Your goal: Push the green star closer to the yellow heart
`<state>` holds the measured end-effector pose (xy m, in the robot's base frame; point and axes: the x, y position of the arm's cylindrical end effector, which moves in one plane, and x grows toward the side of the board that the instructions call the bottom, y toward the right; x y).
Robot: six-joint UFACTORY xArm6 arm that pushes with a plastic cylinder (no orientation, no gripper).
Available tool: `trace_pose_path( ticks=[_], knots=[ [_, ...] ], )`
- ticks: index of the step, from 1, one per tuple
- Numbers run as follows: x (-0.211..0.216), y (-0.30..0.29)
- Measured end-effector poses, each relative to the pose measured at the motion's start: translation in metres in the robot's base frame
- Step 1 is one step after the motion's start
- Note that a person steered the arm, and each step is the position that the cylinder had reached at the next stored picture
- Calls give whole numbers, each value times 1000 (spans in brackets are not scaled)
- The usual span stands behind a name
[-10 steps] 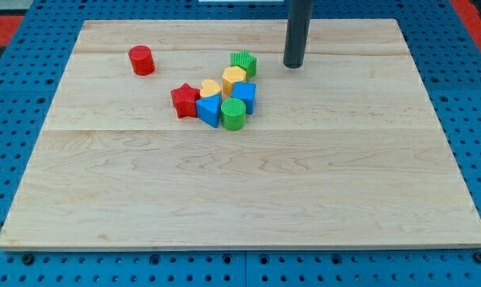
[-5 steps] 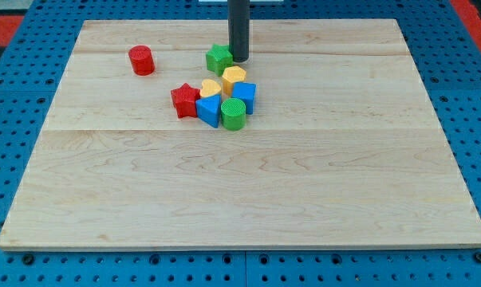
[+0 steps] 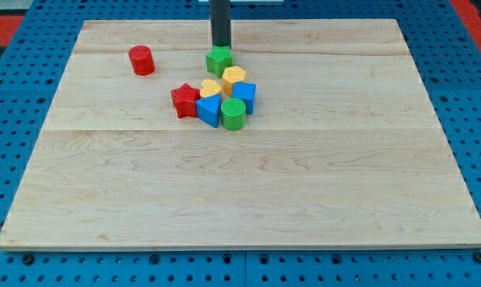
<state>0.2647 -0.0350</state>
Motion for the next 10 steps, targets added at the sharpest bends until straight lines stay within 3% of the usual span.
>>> trace_pose_path(
  ticks=[4, 5, 8, 10],
  knots=[
    [6, 30],
    [24, 30],
    [28, 1],
    [-17, -3]
  ],
)
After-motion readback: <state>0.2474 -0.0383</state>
